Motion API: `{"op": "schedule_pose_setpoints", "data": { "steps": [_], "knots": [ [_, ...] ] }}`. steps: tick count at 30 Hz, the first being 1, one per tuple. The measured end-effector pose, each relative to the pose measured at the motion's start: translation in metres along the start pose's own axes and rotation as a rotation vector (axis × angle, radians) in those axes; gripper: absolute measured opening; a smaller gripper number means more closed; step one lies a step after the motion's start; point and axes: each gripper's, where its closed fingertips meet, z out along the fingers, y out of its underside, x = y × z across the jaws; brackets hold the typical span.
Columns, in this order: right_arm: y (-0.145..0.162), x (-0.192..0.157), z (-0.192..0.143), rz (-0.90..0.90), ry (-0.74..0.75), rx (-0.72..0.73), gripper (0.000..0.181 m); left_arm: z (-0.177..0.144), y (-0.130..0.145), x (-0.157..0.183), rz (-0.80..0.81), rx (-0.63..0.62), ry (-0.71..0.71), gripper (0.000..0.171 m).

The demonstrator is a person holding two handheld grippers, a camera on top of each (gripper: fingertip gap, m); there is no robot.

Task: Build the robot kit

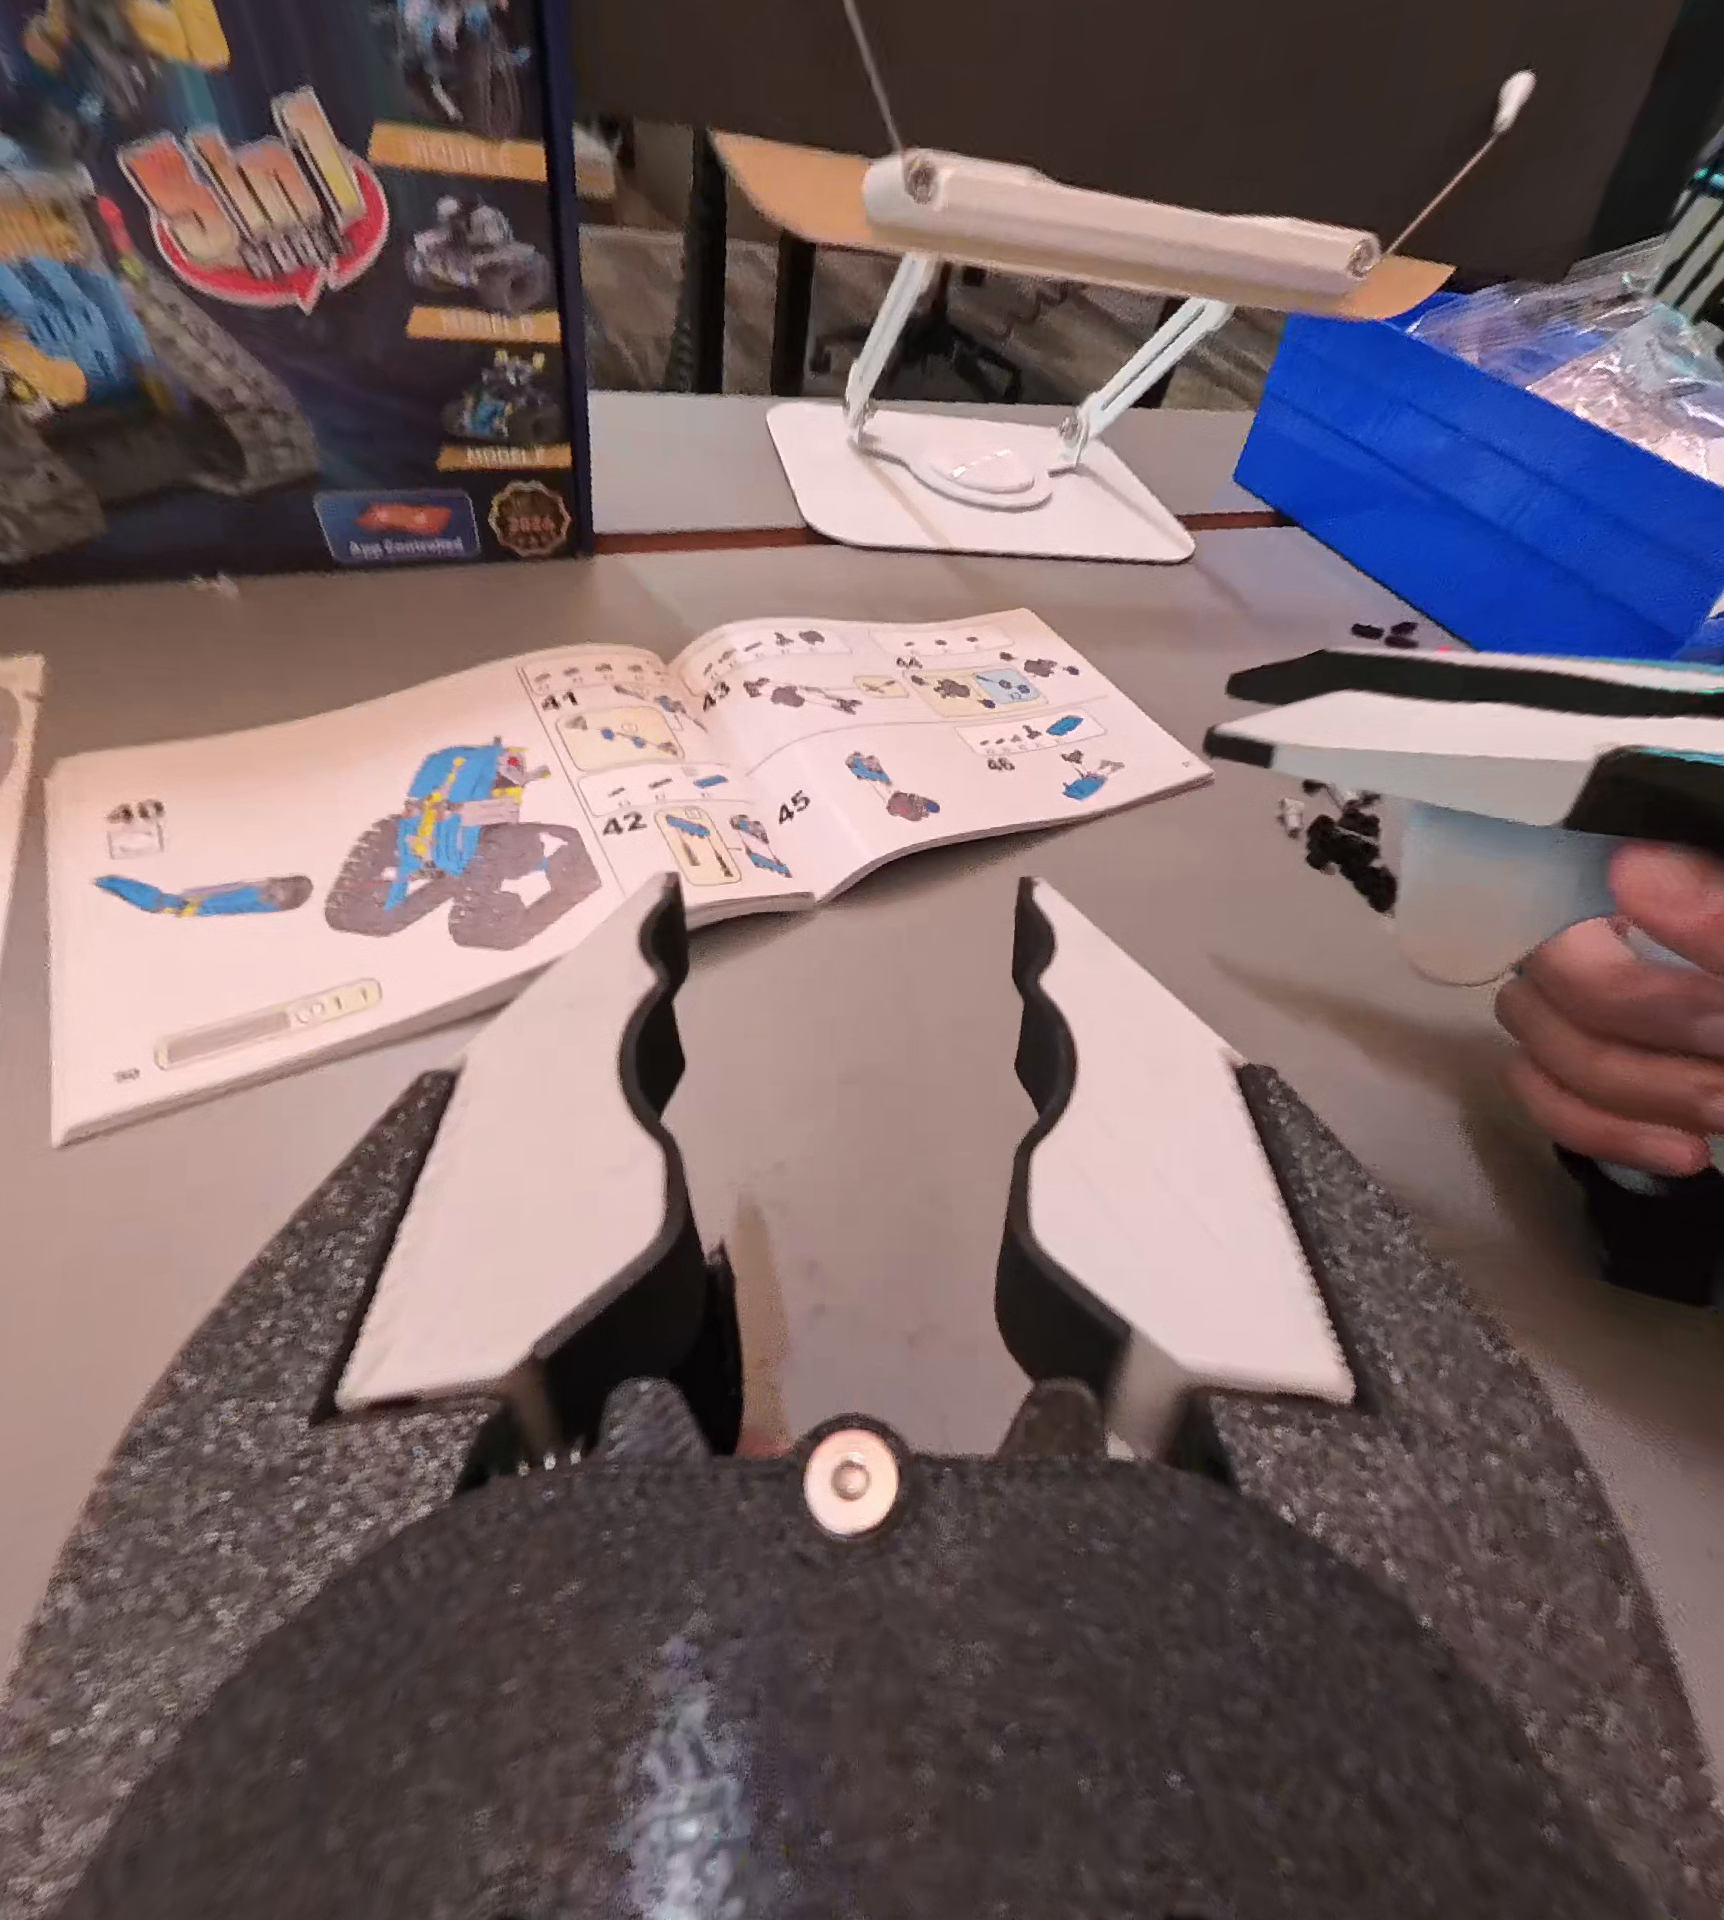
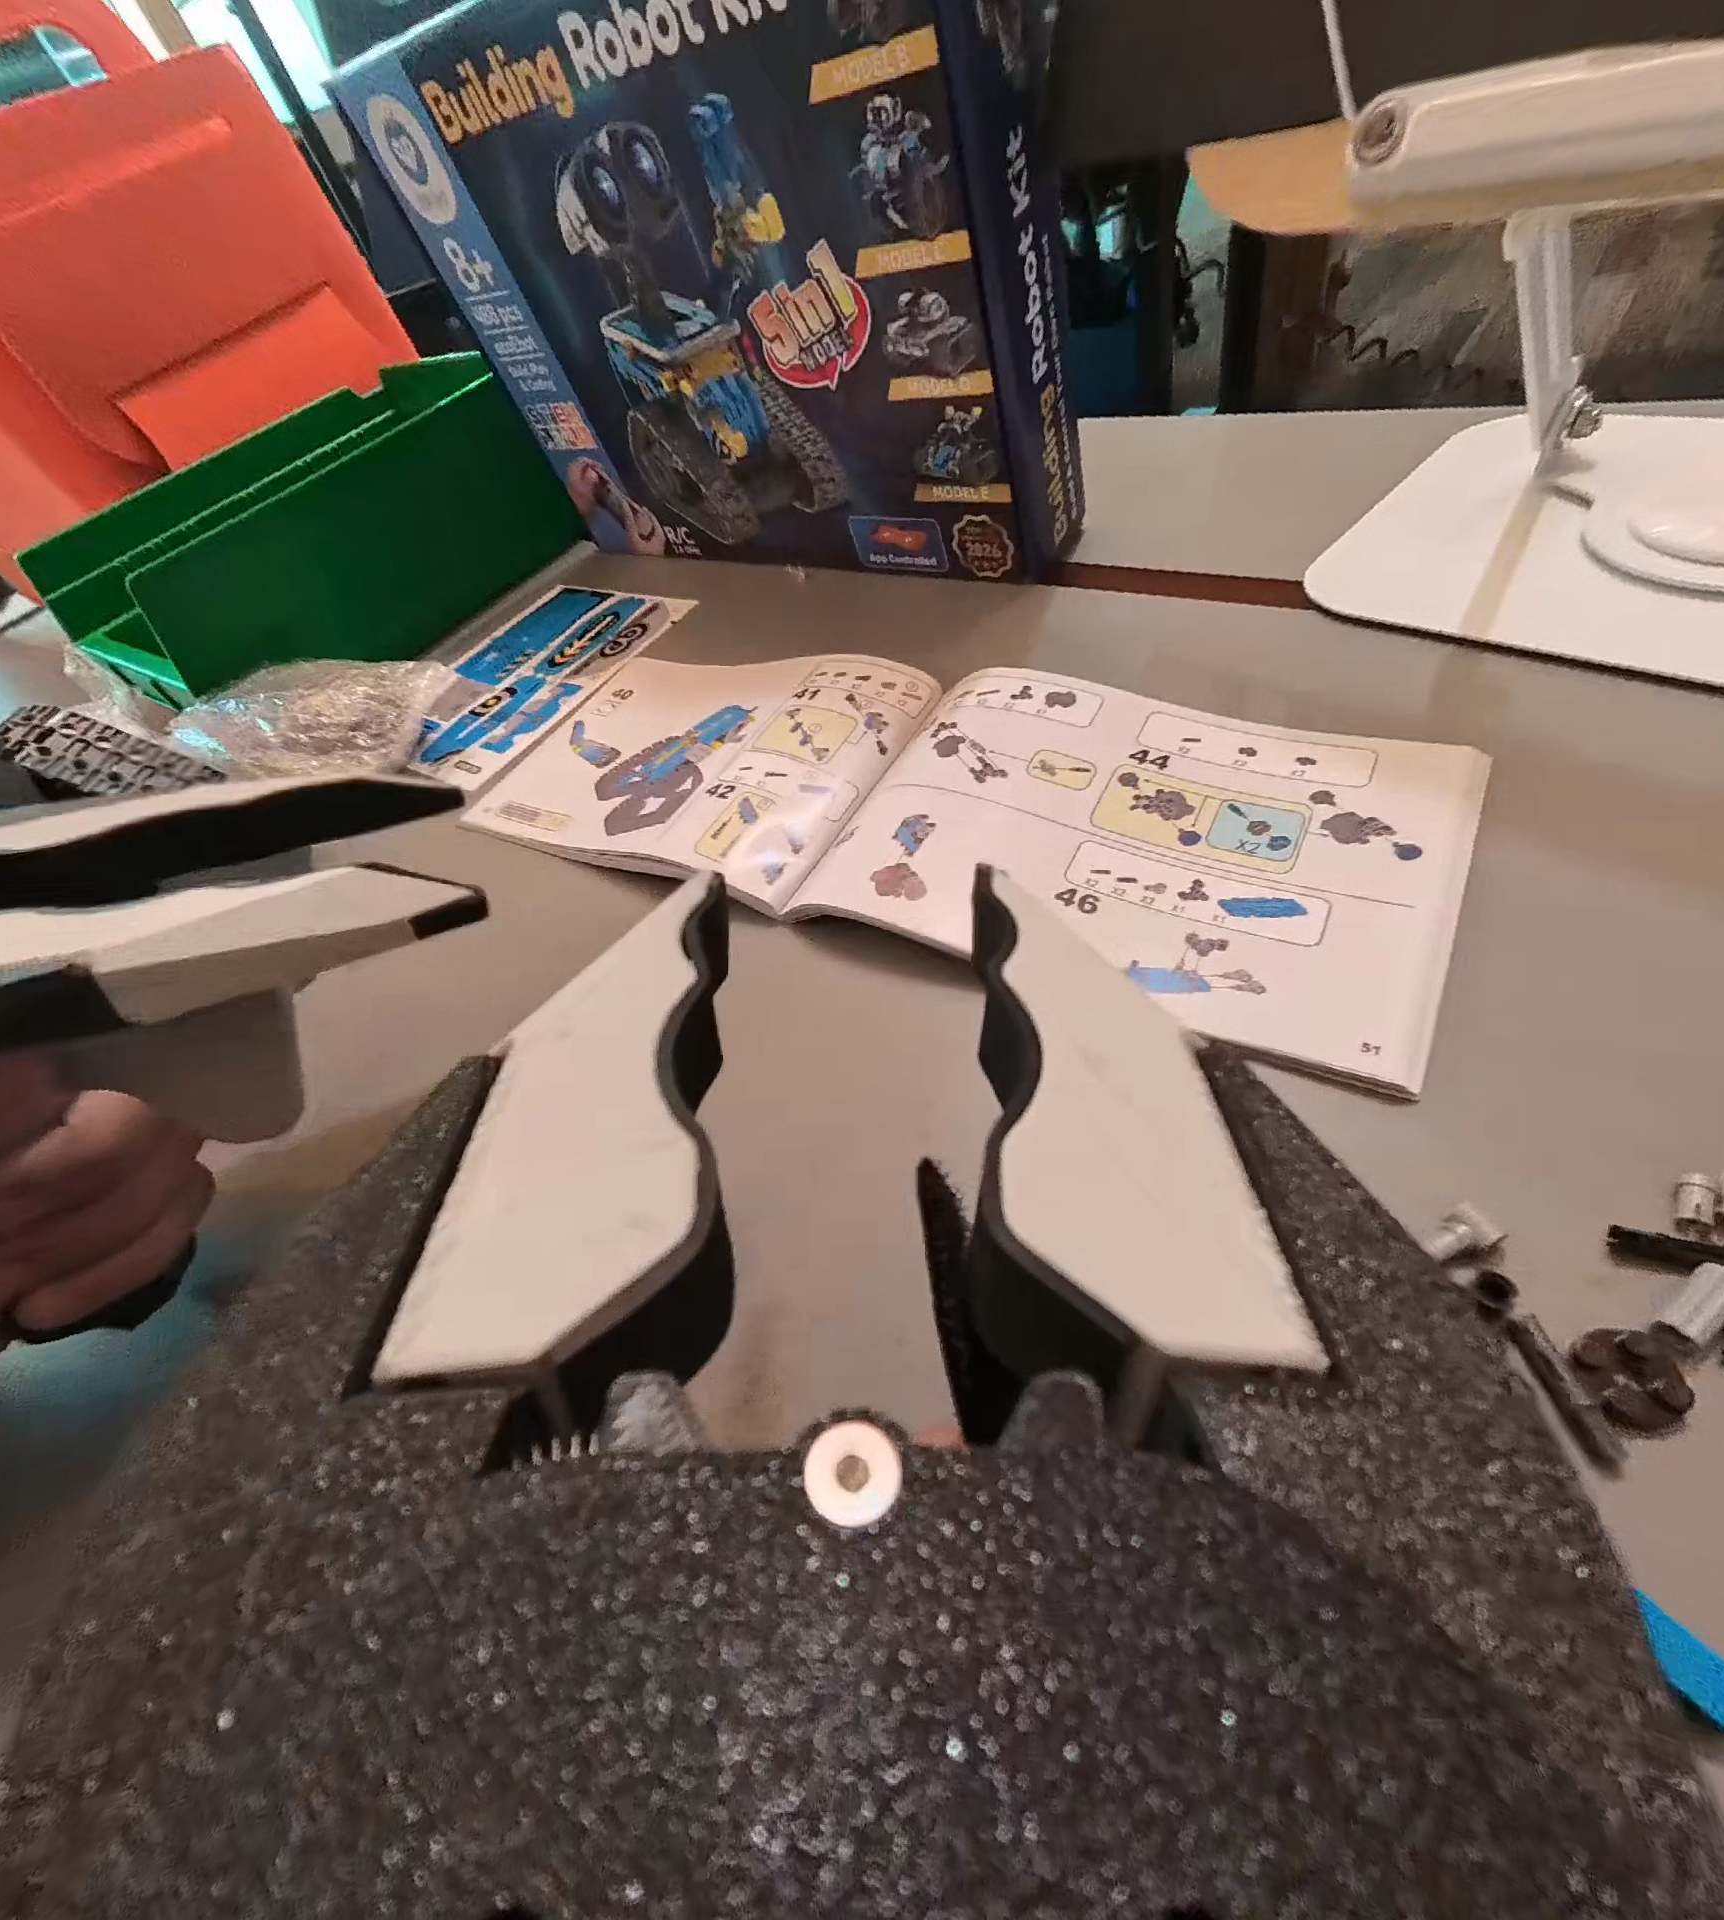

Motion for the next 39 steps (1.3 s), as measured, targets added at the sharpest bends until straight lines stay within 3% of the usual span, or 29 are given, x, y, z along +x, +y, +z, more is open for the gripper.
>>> {"op": "schedule_pose_setpoints", "data": {
  "steps": [6, 10, 13, 15, 17, 19, 21, 23, 26, 32, 33, 34, 36, 39],
  "knots": [
    [0.016, 0.003, 0.007, 0.002, -0.014, -0.051, 0.034, -0.016, -0.021, 0.007, -0.050, 0.129, 0.054, 0.063],
    [-0.002, 0.017, -0.003, -0.060, 0.050, -0.010, 0.033, -0.022, -0.028, 0.012, -0.062, 0.173, 0.079, 0.062],
    [-0.026, 0.034, -0.035, -0.022, 0.121, 0.046, 0.034, -0.022, -0.027, 0.021, -0.051, 0.168, 0.114, 0.062],
    [-0.037, 0.058, -0.090, -0.053, 0.244, 0.046, 0.041, -0.022, -0.025, 0.027, -0.031, 0.160, 0.124, 0.062],
    [-0.036, 0.110, -0.174, -0.141, 0.480, 0.045, 0.045, -0.025, -0.027, 0.031, -0.006, 0.170, 0.133, 0.062],
    [-0.009, 0.172, -0.260, -0.097, 0.677, -0.029, 0.049, -0.024, -0.026, 0.033, 0.017, 0.171, 0.128, 0.062],
    [0.039, 0.226, -0.333, 0.006, 0.830, -0.161, 0.058, -0.023, -0.024, 0.035, 0.027, 0.156, 0.132, 0.062],
    [0.068, 0.247, -0.370, 0.091, 0.848, -0.198, 0.057, -0.022, -0.022, 0.036, 0.037, 0.148, 0.132, 0.062],
    [0.079, 0.252, -0.370, 0.149, 0.767, -0.167, 0.053, -0.020, -0.019, 0.035, 0.077, 0.137, 0.107, 0.061],
    [0.109, 0.271, -0.353, 0.148, 0.753, -0.302, 0.048, -0.018, -0.015, 0.030, 0.172, 0.115, 0.026, 0.059],
    [0.113, 0.273, -0.353, 0.152, 0.754, -0.315, 0.041, -0.018, -0.015, 0.029, 0.174, 0.116, 0.021, 0.059],
    [0.112, 0.272, -0.351, 0.160, 0.738, -0.307, 0.023, -0.018, -0.015, 0.028, 0.174, 0.115, 0.016, 0.059],
    [0.102, 0.273, -0.354, 0.148, 0.744, -0.260, 0.008, -0.017, -0.014, 0.025, 0.170, 0.107, 0.008, 0.059],
    [0.070, 0.258, -0.350, 0.072, 0.739, -0.183, 0.008, -0.015, -0.011, 0.023, 0.165, 0.088, 0.001, 0.059]
  ]
}}
